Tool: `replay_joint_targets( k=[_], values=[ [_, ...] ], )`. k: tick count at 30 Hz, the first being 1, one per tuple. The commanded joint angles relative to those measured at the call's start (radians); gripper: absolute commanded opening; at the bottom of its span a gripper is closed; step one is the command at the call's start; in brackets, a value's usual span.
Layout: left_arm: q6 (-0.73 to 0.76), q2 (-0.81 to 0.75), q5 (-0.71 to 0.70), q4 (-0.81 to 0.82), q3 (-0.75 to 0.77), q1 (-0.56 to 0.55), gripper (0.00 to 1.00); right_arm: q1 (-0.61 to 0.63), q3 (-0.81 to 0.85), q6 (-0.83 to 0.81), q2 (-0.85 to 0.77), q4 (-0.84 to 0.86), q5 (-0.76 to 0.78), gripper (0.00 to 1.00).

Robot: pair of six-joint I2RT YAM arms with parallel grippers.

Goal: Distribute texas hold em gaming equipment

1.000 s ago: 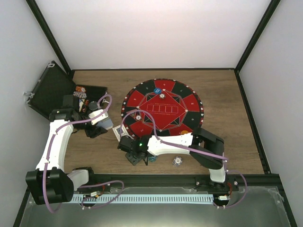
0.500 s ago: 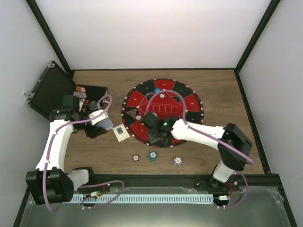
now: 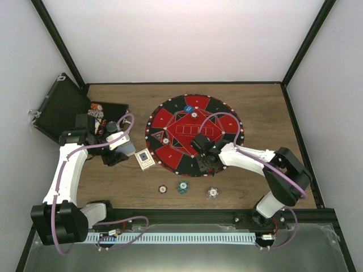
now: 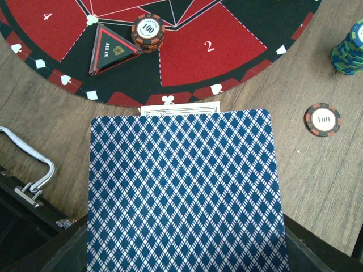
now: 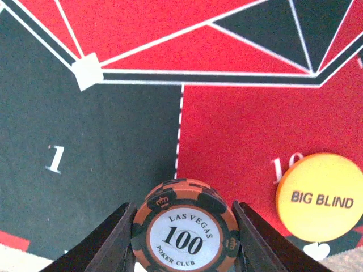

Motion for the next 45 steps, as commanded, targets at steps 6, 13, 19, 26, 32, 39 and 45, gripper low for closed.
replay_joint_targets(
  k=[6, 13, 19, 26, 32, 39, 45],
  values=[
    [0.03, -0.01, 0.034, -0.006, 0.03, 0.005, 0.12, -0.061, 0.001, -0.031, 0.036, 0.097, 0.017, 0.28],
    [0.037, -0.008, 0.038, -0.009, 0.031, 0.006, 0.12, -0.077, 0.005, -0.038, 0.085, 0.123, 0.039, 0.28],
    [0.039, -0.007, 0.036, -0.009, 0.027, 0.005, 0.12, -0.077, 0.031, -0.03, 0.106, 0.094, 0.052, 0.63],
    [0.043, -0.007, 0.037, -0.007, 0.025, 0.005, 0.12, -0.024, 0.135, -0.005, 0.017, -0.022, 0.096, 0.75],
    [0.042, -0.006, 0.042, -0.008, 0.027, 0.005, 0.12, 0.169, 0.195, 0.071, -0.033, -0.108, 0.071, 0.75],
    [0.041, -0.008, 0.035, -0.008, 0.027, 0.005, 0.12, 0.359, 0.196, 0.154, -0.022, -0.092, -0.025, 0.78],
    [0.037, -0.007, 0.033, -0.008, 0.03, 0.006, 0.12, 0.413, 0.177, 0.172, 0.033, -0.074, -0.05, 0.79]
  ],
)
